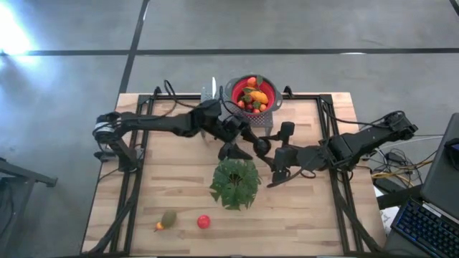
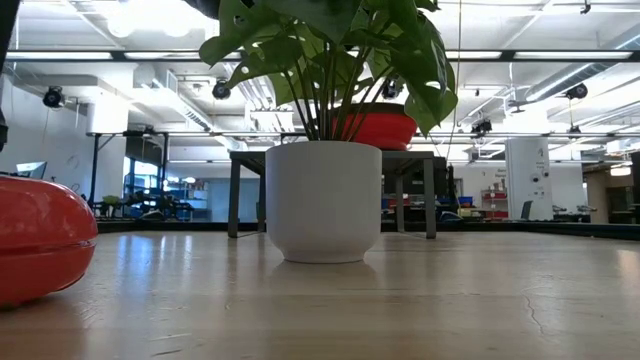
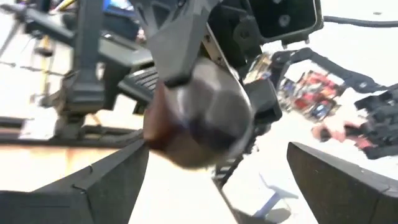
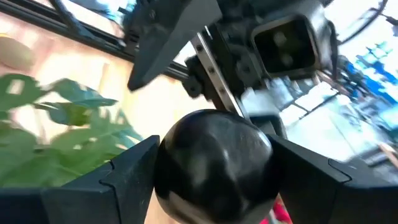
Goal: Pick & Place Fruit
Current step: Put the plum into the red strainer bowl on the shelf
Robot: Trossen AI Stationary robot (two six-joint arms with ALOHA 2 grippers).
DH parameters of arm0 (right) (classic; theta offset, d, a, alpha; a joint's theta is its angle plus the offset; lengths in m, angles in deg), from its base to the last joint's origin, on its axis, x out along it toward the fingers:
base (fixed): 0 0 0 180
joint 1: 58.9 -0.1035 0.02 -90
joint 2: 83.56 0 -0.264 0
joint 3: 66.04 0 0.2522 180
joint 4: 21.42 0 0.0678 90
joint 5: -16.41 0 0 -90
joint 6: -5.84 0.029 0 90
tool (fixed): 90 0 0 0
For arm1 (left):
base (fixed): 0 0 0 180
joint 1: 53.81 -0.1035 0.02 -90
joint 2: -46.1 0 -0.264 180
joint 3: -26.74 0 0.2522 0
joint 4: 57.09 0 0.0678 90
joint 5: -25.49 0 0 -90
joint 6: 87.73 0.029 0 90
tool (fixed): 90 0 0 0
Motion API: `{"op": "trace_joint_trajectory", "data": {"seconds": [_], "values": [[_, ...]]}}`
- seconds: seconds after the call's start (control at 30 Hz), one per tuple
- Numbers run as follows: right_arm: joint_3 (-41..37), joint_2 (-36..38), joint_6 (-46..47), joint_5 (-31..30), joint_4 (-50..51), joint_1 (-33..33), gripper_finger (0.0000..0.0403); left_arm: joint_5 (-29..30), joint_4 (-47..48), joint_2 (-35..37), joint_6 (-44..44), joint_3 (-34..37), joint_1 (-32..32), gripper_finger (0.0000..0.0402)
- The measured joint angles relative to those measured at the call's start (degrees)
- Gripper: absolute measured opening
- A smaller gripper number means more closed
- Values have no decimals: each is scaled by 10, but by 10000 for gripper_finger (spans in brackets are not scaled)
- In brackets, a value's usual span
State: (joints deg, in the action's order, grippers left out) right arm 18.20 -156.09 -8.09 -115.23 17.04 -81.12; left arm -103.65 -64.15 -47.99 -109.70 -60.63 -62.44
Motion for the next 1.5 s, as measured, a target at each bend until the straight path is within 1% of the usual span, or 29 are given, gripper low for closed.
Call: {"op": "trace_joint_trajectory", "data": {"seconds": [0.07,0.1,0.23,0.33,0.43,0.6,0.73,0.83,0.9,1.03,1.17,1.37,1.5], "values": [[2,0,0,-17,4,1,272,7,57,19,31,0,-6,384],[3,0,0,-24,4,3,268,22,82,28,46,2,-7,383],[15,0,3,-26,4,26,257,133,154,68,87,24,-5,383],[25,0,2,-19,4,57,257,212,183,103,111,42,0,383],[36,0,2,22,5,102,267,264,185,139,126,69,9,383],[51,0,7,143,8,202,272,318,189,206,134,124,14,383],[61,0,31,209,15,287,262,343,176,262,127,174,15,383],[63,0,46,284,17,349,259,350,149,297,119,217,16,383],[62,0,56,323,18,387,261,350,123,317,113,243,16,383],[62,-11,80,354,18,451,271,350,69,345,113,295,16,383],[62,-35,91,389,16,491,268,338,30,360,113,335,19,383],[61,-84,91,393,19,524,261,337,-7,362,110,369,24,383],[61,-103,92,393,35,531,273,337,-6,362,108,374,26,383]]}}
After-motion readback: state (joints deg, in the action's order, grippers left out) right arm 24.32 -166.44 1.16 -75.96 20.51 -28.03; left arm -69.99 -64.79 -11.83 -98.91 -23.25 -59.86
